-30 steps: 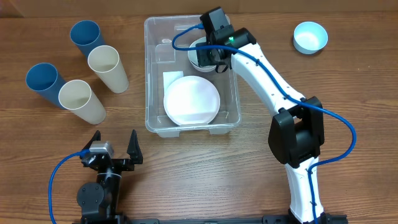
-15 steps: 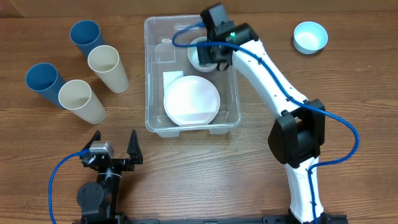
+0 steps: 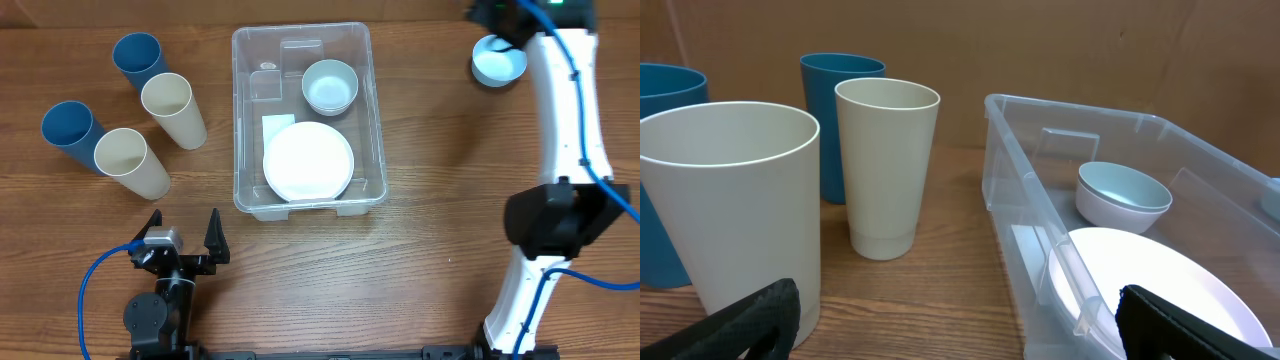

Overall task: Pack container
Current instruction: 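Grasp the light-blue bowl with the right gripper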

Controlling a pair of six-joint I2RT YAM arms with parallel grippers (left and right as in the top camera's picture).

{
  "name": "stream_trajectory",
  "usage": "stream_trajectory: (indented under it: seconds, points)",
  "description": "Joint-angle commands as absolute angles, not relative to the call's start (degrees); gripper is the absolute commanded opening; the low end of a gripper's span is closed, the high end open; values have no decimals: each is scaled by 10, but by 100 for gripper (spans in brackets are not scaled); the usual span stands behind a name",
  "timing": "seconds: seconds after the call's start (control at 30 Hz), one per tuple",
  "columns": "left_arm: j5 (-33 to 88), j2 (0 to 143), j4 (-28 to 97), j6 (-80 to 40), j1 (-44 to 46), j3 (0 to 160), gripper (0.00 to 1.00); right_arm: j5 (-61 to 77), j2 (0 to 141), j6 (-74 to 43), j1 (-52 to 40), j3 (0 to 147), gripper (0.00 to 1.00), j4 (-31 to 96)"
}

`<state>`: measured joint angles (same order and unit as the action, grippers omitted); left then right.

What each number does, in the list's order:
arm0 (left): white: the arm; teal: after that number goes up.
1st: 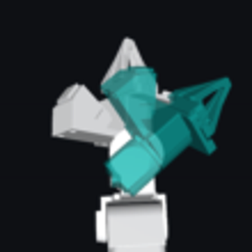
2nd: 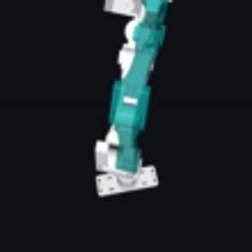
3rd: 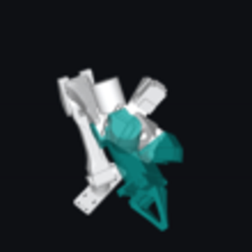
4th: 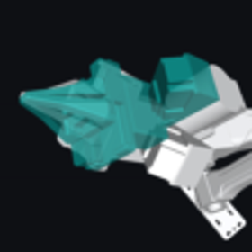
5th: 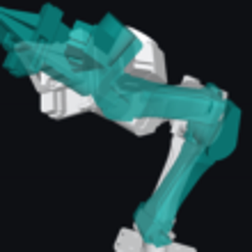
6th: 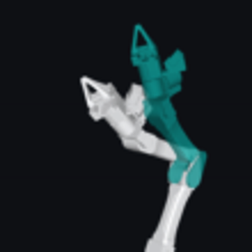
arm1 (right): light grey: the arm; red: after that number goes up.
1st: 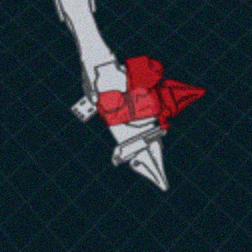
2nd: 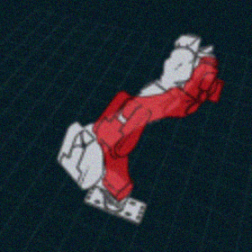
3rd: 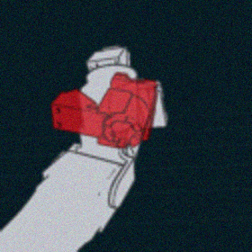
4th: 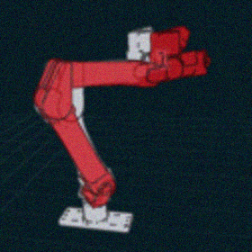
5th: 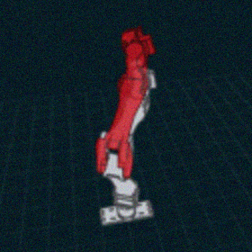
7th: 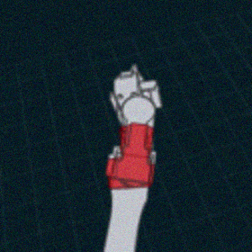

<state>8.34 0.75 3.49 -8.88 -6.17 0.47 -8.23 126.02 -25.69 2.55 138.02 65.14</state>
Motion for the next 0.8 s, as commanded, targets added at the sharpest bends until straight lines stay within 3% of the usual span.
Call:
stream_trajectory:
  seconds: [0.0,0.47,0.53,0.57,0.63,0.67,0.7,0.77]
  points:
    - [84,3,36,-94,-67,3,100,-58,1312,-266,68,1371,71,648]
    - [84,3,36,-94,-67,3,100,-59,1481,-266,117,1371,70,582]
    - [84,3,36,-94,-67,3,100,-59,1496,-267,117,1371,63,588]
    - [84,3,36,-94,-67,3,100,-59,1499,-268,117,1370,55,592]
    - [84,3,36,-94,-67,3,100,-59,1499,-268,117,1370,31,595]
    - [84,3,36,-94,-67,3,100,-59,1499,-268,117,1370,12,601]
    - [84,3,36,-94,-67,3,100,-59,1499,-268,117,1370,5,604]
    - [84,3,36,-94,-67,3,100,-59,1498,-268,117,1371,4,614]
